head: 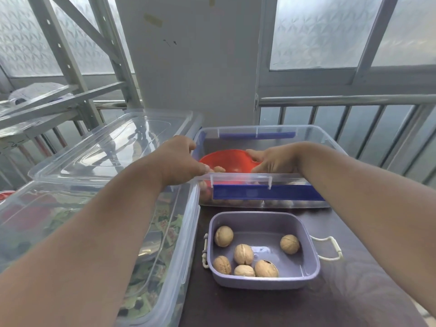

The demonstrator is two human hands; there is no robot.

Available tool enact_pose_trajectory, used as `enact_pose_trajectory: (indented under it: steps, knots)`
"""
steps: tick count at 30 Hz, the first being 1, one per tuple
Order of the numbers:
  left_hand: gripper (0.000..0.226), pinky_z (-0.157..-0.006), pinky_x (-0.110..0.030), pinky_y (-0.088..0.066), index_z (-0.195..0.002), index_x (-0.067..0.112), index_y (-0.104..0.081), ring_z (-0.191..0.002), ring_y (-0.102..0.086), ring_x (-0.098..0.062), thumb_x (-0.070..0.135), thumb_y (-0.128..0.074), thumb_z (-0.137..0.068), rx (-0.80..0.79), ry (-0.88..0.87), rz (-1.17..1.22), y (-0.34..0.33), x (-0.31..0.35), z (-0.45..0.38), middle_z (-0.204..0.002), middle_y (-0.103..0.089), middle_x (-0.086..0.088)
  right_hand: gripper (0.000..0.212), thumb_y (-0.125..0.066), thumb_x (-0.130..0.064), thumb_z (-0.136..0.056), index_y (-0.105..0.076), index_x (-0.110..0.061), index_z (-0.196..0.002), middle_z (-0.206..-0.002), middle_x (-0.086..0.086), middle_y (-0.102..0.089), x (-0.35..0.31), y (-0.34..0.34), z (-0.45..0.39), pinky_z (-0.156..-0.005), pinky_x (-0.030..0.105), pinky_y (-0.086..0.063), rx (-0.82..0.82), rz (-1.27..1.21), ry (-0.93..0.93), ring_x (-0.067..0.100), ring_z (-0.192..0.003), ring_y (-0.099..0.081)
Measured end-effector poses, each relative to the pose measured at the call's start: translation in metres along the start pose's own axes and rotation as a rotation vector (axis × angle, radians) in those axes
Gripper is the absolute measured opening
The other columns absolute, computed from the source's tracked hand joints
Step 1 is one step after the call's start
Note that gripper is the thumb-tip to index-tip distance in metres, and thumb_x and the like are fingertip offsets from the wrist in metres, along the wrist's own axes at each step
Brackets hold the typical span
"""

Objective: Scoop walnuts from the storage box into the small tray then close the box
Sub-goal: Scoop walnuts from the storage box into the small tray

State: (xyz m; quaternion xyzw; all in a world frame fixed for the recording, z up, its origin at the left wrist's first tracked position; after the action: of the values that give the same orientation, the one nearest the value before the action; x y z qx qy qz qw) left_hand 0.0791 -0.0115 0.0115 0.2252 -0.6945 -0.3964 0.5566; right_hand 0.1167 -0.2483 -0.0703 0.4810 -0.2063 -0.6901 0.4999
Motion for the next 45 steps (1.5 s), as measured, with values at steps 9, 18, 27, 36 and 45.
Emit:
enact_pose_trajectory:
  steps: [9, 18, 27, 36, 45]
  knots:
    - [0.037, -0.055, -0.029, -0.031, -0.065, 0.022, -0.043, -0.062, -0.040, -0.018, 0.003, -0.066, -0.088, 0.024, 0.056, -0.015, 0.001, -0.006, -0.004, -0.067, -0.042, 0.001, 0.118, -0.084, -0.050, -0.080, -0.005, -0.039, -0.167, -0.168, -0.008, -0.034, -0.004, 0.002, -0.003, -0.122, 0.048, -0.036, 0.123, -0.173, 0.078, 0.023, -0.148, -0.042]
    - [0.013, -0.079, -0.044, -0.056, -0.081, 0.011, -0.058, -0.084, -0.062, -0.032, 0.006, -0.055, -0.092, 0.061, 0.073, 0.068, 0.003, -0.010, -0.006, -0.086, -0.068, -0.010, 0.080, -0.080, -0.009, -0.083, -0.047, -0.039, -0.149, -0.107, 0.006, -0.073, -0.026, 0.019, 0.043, -0.063, 0.040, -0.054, 0.195, -0.605, 0.310, 0.023, -0.079, -0.064]
    - [0.017, -0.092, -0.042, -0.056, -0.104, 0.026, -0.065, -0.107, -0.068, -0.030, 0.012, -0.069, -0.094, 0.059, 0.014, 0.046, 0.005, 0.000, 0.004, -0.115, -0.071, -0.011, 0.070, -0.075, 0.000, -0.088, -0.053, -0.048, -0.133, -0.079, 0.018, -0.054, -0.037, 0.038, 0.110, -0.046, 0.028, -0.029, 0.262, -0.610, 0.308, 0.017, -0.053, -0.040]
    - [0.042, -0.083, -0.016, -0.054, -0.141, 0.014, -0.066, -0.116, -0.070, -0.018, 0.013, -0.070, -0.098, 0.086, -0.114, 0.266, 0.007, 0.011, 0.007, -0.126, -0.074, 0.000, 0.096, -0.088, -0.011, -0.081, -0.040, -0.076, -0.132, -0.092, 0.022, -0.070, -0.029, 0.028, 0.152, -0.053, 0.032, -0.040, 0.406, -0.542, 0.258, 0.025, -0.065, -0.050]
    - [0.027, -0.071, -0.026, -0.064, -0.115, 0.011, -0.072, -0.080, -0.079, -0.014, -0.010, -0.062, -0.101, -0.022, -0.227, 0.612, -0.001, 0.024, 0.009, -0.091, -0.081, -0.002, 0.107, -0.082, -0.004, -0.086, -0.024, -0.052, -0.161, -0.075, -0.003, -0.068, -0.022, 0.001, 0.195, -0.057, 0.019, -0.050, 0.530, -0.413, 0.318, 0.011, -0.058, -0.060]
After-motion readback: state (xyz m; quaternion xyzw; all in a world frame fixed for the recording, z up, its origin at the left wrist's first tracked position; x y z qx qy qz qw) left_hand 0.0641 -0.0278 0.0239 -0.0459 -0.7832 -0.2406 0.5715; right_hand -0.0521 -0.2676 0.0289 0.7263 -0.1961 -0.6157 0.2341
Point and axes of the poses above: each hand's wrist, its own z-axis away from the middle knuckle, its own y-axis out of the back of the hand, x = y × z, the point moved 8 cm from there along -z, towards the middle knuckle
